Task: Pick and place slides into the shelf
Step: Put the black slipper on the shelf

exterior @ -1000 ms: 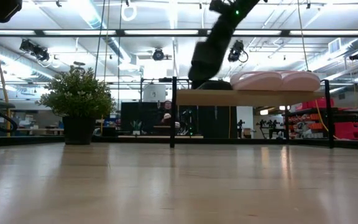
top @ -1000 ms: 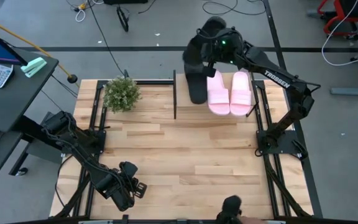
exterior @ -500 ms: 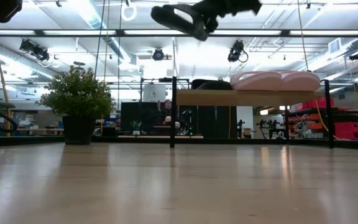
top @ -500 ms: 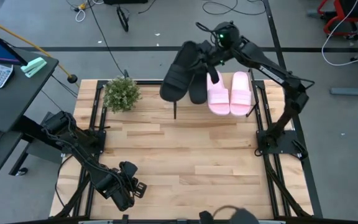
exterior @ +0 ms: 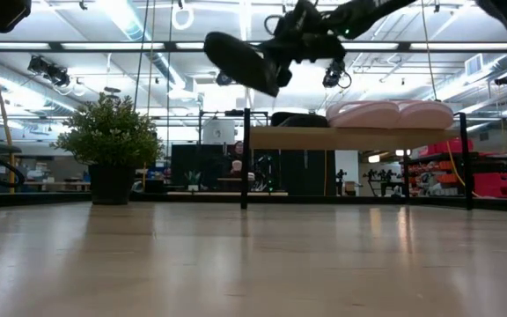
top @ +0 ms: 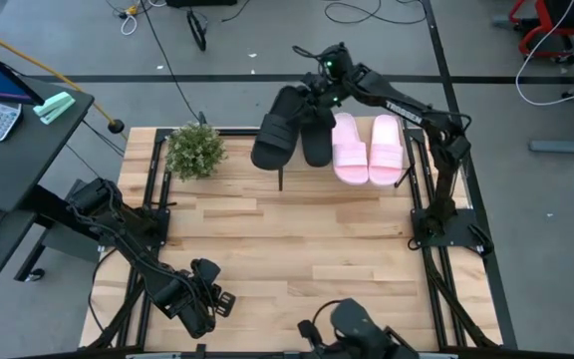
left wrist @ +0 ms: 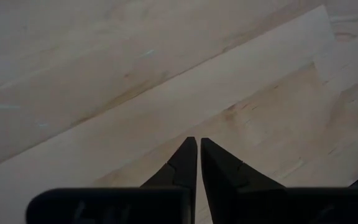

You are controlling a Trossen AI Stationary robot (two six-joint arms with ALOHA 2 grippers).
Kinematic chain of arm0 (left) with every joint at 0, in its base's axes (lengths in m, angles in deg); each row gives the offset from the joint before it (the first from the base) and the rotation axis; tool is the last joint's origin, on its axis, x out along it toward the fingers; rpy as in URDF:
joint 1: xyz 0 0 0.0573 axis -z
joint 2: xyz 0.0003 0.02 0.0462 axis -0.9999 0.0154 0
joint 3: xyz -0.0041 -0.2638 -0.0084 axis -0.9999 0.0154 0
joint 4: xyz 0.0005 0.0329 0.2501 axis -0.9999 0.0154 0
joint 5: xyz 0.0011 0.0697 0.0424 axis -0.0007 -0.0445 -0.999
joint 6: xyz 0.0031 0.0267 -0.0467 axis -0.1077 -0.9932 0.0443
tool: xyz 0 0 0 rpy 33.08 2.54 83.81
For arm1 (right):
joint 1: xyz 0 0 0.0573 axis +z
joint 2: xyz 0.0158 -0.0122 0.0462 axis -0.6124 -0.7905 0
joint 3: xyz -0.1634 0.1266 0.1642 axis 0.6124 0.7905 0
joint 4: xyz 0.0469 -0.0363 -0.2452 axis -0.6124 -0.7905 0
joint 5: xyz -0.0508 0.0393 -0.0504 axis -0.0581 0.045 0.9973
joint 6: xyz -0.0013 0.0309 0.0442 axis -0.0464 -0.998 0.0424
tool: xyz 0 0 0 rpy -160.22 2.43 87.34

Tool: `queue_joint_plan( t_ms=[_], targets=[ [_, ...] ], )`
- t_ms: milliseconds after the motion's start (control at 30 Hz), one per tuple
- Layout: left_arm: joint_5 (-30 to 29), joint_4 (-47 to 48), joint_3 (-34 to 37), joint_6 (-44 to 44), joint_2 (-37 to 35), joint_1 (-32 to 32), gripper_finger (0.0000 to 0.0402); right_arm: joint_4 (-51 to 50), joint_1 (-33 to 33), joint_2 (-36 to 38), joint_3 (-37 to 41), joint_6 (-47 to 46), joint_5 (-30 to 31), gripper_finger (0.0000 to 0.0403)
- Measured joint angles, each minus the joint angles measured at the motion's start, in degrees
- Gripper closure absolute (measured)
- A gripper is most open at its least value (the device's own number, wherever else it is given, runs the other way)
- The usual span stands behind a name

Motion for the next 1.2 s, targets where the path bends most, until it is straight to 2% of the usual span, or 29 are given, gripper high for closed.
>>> queue_joint_plan(
  t_ms=[233,533,867,1067,1200],
  targets=[
    [0.0,0.0,0.0,0.0,0.0,0.0,0.0366,0.2,0.3,-4.5,0.0,-0.1,-1.7,0.0399],
    [0.0,0.0,0.0,0.0,0.0,0.0,0.0378,5.6,0.8,-8.0,0.0,-4.1,-5.3,0.0399],
    [0.0,0.0,0.0,0.3,0.0,0.0,0.0367,4.7,-2.5,-6.2,0.0,-4.6,-3.2,0.0399],
    [0.0,0.1,0.0,0.3,0.0,0.0,0.0377,2.0,-4.9,-6.1,0.0,-4.7,-3.0,0.0399],
    [0.0,0.3,0.0,0.3,0.0,0.0,0.0381,2.5,-4.0,-6.1,0.0,-4.8,-4.4,0.0399]
  ],
)
